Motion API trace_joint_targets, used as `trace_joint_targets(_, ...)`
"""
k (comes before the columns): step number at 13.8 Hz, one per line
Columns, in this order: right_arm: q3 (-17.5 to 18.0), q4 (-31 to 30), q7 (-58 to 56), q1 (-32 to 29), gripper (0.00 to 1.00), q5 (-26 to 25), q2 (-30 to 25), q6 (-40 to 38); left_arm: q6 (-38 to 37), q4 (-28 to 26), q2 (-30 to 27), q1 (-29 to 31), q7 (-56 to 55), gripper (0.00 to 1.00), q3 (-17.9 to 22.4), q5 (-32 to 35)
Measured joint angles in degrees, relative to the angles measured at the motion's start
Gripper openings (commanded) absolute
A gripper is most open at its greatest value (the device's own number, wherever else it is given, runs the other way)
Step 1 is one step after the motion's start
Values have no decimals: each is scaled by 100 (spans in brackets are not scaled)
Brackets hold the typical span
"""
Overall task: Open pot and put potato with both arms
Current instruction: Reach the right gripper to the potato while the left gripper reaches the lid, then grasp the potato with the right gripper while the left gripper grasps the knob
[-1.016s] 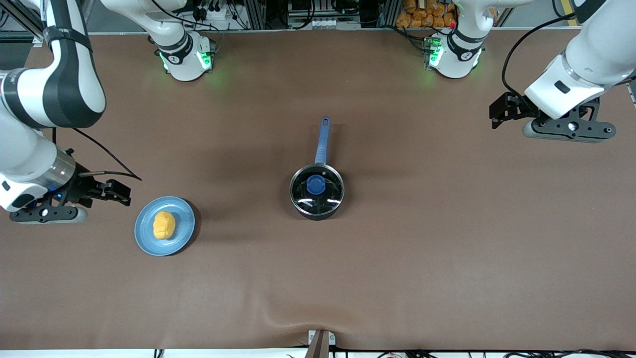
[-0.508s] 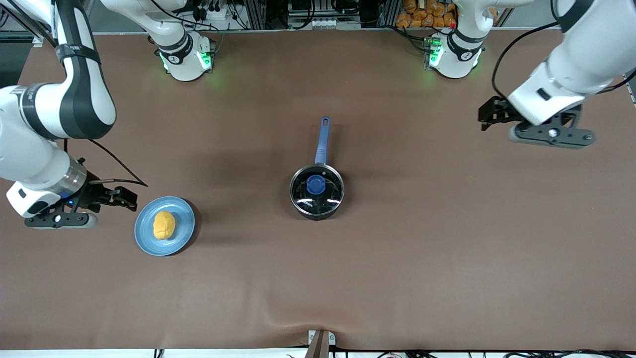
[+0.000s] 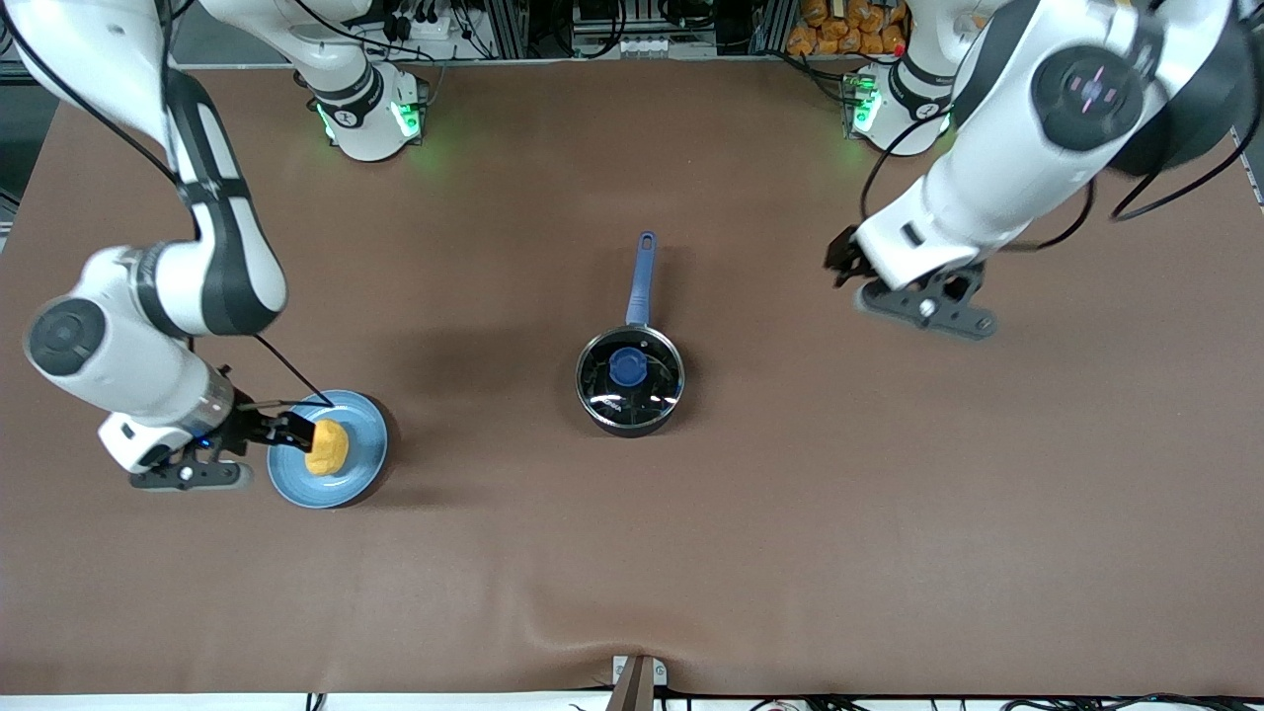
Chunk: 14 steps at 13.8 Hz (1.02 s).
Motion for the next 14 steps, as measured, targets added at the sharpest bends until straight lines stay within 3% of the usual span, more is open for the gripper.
trace_joint_targets(4, -21, 1, 0, -8, 100, 0, 567, 447, 402, 199, 734, -1335, -93, 100, 1047, -202)
trace_joint_targets(7, -24, 1, 1, -11, 100, 0, 834, 601, 929, 328, 1480, -2440, -1017, 100, 1769, -205)
trace_joint_targets(14, -50, -284, 4, -96, 100, 0, 957, 847, 2005, 630, 2417, -3388, -3834, 100, 1957, -236)
